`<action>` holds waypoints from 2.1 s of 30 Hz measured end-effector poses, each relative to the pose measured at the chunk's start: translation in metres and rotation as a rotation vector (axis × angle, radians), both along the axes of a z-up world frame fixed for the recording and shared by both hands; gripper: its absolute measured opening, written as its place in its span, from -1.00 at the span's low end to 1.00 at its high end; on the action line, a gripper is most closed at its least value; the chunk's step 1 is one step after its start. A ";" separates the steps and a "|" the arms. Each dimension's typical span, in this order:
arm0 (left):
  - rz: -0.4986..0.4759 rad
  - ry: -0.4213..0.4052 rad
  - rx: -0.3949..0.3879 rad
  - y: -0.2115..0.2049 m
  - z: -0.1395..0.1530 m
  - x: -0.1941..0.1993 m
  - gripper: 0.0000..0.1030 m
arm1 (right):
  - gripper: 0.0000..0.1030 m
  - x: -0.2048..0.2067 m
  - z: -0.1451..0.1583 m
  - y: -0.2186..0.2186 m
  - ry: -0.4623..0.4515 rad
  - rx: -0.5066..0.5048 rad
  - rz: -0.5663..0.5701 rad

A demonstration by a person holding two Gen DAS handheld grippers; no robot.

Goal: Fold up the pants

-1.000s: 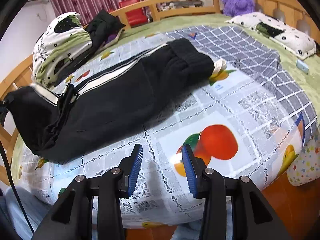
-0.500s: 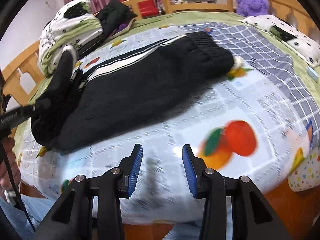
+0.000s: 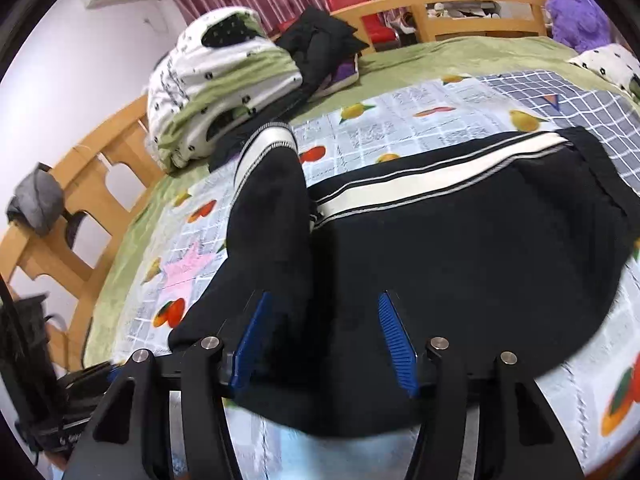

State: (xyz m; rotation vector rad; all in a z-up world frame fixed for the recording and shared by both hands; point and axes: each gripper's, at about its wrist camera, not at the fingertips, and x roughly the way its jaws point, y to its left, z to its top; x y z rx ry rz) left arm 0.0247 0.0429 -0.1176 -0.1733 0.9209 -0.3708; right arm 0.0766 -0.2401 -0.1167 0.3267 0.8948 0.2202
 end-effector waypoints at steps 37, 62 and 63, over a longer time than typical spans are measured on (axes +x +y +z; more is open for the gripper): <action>-0.050 -0.016 -0.040 -0.128 0.000 0.000 -0.36 | -0.67 0.025 -0.016 -0.264 0.026 -0.107 -0.149; 0.032 0.008 0.087 -0.116 -0.045 0.016 -0.73 | -0.64 -0.029 -0.034 -0.221 0.000 -0.155 -0.064; 0.014 0.019 0.084 -0.114 -0.049 0.013 -0.68 | -0.59 -0.031 -0.030 -0.215 -0.006 -0.202 -0.058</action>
